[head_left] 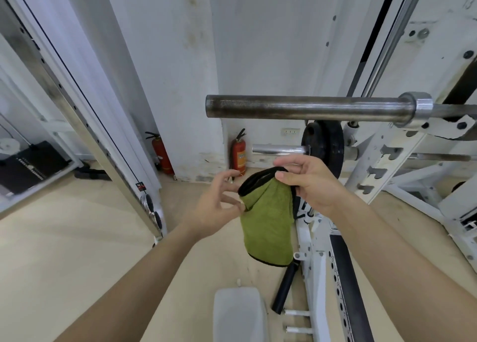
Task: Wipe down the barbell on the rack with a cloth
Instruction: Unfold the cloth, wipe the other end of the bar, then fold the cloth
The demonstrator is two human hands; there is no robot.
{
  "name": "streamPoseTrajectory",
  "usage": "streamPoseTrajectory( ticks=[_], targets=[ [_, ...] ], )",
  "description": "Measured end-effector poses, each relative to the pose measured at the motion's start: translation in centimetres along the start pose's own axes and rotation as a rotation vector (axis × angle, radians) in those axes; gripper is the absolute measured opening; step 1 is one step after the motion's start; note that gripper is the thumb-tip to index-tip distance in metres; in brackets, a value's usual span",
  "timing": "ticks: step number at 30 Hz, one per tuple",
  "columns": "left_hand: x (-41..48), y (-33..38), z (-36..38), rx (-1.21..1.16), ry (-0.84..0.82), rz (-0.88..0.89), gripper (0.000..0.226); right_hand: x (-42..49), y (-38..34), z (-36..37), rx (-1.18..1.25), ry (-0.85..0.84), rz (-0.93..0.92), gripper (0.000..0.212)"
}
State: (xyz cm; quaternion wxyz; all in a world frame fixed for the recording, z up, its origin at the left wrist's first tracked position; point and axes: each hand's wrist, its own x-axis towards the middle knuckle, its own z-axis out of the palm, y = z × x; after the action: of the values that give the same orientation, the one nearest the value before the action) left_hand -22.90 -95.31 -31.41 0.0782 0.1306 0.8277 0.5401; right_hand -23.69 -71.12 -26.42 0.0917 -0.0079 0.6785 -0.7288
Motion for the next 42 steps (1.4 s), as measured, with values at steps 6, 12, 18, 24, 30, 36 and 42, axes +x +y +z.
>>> streamPoseTrajectory(
  ticks=[6, 12, 18, 24, 30, 36, 42],
  targets=[
    [-0.1, -2.3, 3.7, 0.047, 0.126, -0.024, 0.038, 0.5, 3.7, -1.6, 0.001, 0.006, 0.048, 0.024],
    [-1.5, -5.9, 6.3, 0.32, -0.021, -0.011, 0.029, 1.4, 10.3, -3.6, 0.029, 0.0, 0.2, 0.025],
    [-1.9, -12.3, 7.2, 0.554, -0.215, -0.062, 0.017, 1.6, 19.0, -3.8, -0.106, -0.048, 0.316, 0.028],
    [-3.7, -22.4, 9.7, 1.105, -0.175, 0.279, 0.034, 0.2, 29.7, -1.5, -0.334, 0.067, 0.394, 0.017],
    [-5.8, -29.4, 12.9, 1.31, -0.193, 0.236, 0.043, 0.2, 40.5, 1.3, -0.774, -0.005, 0.355, 0.022],
    [-3.8, -40.4, 14.8, 1.182, -0.229, 0.015, 0.031, 2.7, 49.2, 3.1, -0.735, -0.066, 0.377, 0.023],
    [-2.8, -47.7, 17.2, 0.858, -0.105, -0.048, 0.015, 3.8, 56.4, 3.1, -0.701, 0.115, 0.3, 0.023]
  ],
)
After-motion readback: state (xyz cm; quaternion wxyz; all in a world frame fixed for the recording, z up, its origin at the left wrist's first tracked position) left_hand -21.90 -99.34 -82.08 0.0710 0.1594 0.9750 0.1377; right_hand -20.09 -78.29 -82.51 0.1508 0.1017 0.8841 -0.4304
